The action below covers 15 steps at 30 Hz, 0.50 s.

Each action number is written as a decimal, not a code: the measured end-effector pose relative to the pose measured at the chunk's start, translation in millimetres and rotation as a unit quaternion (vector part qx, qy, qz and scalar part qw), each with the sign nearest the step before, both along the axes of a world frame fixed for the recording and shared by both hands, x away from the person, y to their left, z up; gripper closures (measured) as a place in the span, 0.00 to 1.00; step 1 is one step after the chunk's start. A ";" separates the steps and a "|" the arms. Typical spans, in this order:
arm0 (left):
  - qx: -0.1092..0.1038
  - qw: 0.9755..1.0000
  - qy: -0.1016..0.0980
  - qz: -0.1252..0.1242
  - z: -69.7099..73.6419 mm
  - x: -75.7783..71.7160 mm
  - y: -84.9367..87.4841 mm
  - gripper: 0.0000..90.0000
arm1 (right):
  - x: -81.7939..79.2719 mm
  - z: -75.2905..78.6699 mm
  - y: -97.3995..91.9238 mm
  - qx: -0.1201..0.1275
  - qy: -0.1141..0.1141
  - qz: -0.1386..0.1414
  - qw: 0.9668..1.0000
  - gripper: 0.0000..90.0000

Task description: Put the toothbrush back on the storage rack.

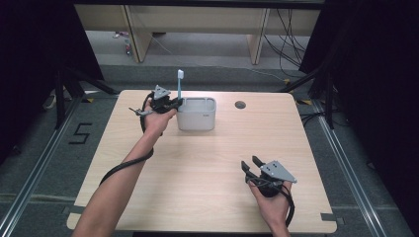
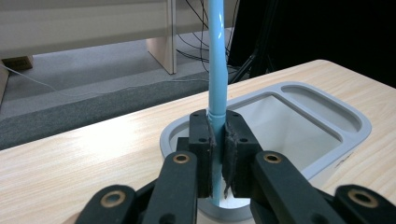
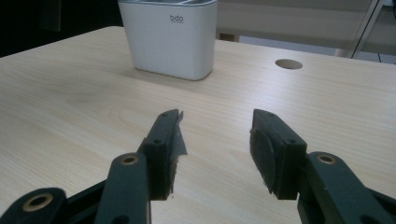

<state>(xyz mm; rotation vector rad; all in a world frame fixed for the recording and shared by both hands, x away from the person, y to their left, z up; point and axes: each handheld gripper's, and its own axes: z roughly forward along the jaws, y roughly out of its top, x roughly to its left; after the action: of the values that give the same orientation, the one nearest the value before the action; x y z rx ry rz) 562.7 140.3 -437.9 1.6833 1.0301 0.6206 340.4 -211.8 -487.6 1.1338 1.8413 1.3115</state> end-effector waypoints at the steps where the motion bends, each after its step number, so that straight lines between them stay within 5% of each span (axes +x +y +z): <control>1: 0.001 1.000 0.003 0.000 -0.4 0.1 0.0 0.92 | 0.1 -0.2 -0.1 -0.001 0.000 -0.001 1.000 0.59; 15: 0.008 1.000 0.023 0.005 -2.7 -1.0 0.3 0.91 | -0.4 0.2 0.6 0.004 0.004 -0.004 1.000 0.59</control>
<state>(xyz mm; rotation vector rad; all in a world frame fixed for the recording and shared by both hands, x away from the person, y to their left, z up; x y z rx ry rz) 561.8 140.6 -440.6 1.7142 1.0695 0.6013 340.0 -211.2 -487.4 1.1507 1.8384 1.3121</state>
